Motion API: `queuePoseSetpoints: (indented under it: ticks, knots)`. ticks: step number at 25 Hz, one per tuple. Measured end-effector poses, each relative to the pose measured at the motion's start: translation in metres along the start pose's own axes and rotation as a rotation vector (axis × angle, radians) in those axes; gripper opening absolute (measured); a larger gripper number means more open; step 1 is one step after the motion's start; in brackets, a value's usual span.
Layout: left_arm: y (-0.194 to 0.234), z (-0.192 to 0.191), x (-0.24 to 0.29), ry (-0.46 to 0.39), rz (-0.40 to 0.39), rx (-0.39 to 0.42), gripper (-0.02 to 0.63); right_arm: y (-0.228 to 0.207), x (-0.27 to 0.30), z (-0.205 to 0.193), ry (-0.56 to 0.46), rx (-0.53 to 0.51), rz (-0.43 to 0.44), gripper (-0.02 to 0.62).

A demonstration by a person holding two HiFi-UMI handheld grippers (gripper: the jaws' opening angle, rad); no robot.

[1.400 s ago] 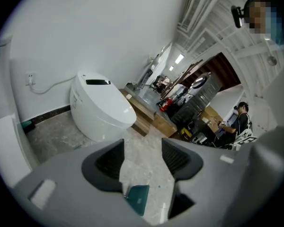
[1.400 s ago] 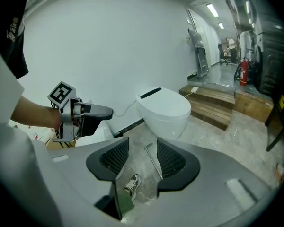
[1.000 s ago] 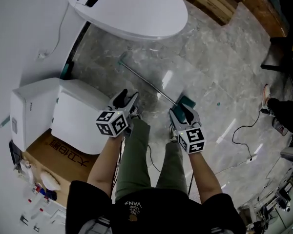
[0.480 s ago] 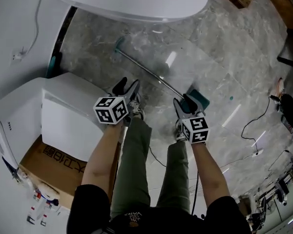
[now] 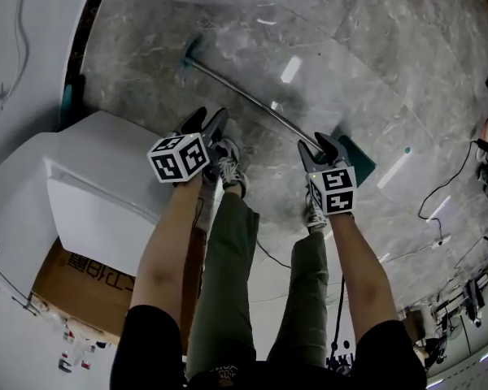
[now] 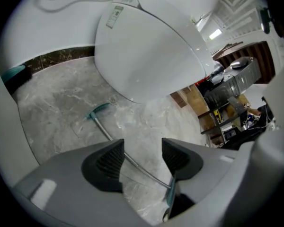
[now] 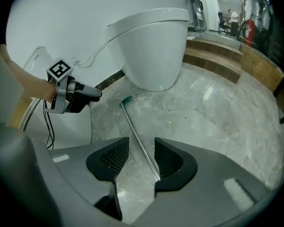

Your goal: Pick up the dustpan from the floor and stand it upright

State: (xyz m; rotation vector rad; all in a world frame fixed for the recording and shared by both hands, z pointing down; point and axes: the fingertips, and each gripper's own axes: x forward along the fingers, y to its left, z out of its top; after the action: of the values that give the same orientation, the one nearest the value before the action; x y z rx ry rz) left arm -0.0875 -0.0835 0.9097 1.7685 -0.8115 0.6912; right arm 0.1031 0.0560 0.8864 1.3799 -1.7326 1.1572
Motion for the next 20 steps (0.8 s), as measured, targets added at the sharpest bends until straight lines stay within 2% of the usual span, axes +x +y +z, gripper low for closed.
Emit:
queuePoseSetpoints:
  ticks: [6,11,16,20]
  knots:
    - [0.032,0.003,0.039,0.036,0.009,0.067,0.272,-0.004,0.052,-0.034,0.056,0.013,0.003,0.163]
    - [0.062,0.005,0.072,0.036,0.021,0.053,0.272,-0.006,0.096,-0.063,0.098,-0.034,0.014,0.163]
    - [0.087,-0.013,0.101,0.07,0.053,0.034,0.272,-0.009,0.135,-0.088,0.132,-0.127,0.013,0.163]
    - [0.095,-0.026,0.121,0.094,0.044,0.011,0.272,-0.009,0.165,-0.107,0.154,-0.186,0.029,0.163]
